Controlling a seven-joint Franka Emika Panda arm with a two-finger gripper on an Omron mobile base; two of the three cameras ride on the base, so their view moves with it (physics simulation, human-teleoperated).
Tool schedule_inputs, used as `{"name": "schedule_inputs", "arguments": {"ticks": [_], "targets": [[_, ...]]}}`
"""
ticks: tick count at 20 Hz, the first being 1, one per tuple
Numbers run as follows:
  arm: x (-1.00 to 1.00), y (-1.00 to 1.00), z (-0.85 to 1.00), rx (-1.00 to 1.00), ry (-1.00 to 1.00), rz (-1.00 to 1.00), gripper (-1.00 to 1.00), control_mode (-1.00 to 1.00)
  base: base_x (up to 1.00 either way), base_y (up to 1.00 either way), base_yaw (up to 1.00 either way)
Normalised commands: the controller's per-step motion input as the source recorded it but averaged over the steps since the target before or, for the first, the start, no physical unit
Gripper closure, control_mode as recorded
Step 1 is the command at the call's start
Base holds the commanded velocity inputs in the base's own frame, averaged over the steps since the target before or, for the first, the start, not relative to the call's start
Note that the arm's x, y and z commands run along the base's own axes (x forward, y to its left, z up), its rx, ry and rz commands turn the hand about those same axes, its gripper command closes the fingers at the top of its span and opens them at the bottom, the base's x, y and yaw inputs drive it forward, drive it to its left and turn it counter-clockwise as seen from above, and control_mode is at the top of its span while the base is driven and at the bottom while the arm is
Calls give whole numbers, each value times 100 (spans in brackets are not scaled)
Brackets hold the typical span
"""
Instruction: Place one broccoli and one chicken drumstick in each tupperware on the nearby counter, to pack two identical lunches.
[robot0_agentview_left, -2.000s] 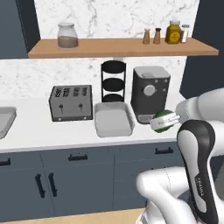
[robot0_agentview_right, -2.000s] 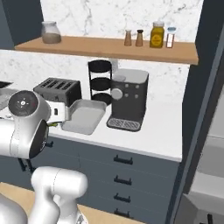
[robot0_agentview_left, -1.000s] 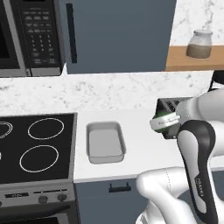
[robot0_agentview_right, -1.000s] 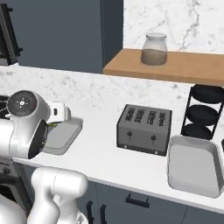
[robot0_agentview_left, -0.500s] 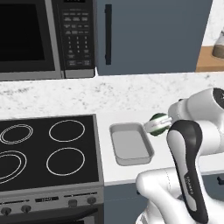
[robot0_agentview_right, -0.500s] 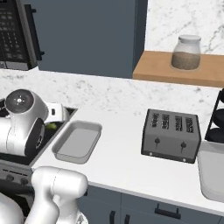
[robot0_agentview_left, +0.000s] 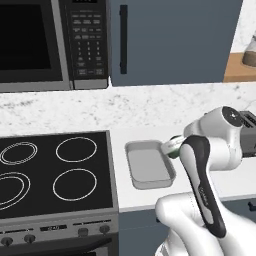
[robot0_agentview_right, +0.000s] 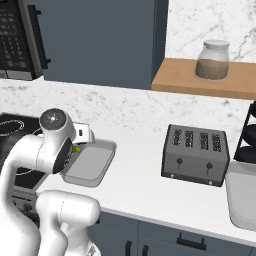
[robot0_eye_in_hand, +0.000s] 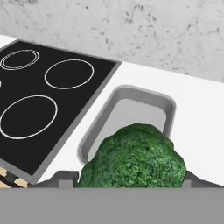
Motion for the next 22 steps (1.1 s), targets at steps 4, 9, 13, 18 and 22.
{"name": "schedule_inputs", "arguments": {"ticks": [4, 9, 13, 18, 22], "targets": [[57, 0, -66, 0, 4, 0, 100, -100, 0, 0, 0], [46, 0, -40, 0, 10, 0, 100, -100, 0, 0, 0], [41, 6, -40, 0, 3, 0, 100, -100, 0, 0, 0], [42, 13, -43, 0, 0, 0, 100, -100, 0, 0, 0], [43, 15, -37, 0, 0, 0, 100, -100, 0, 0, 0]]}}
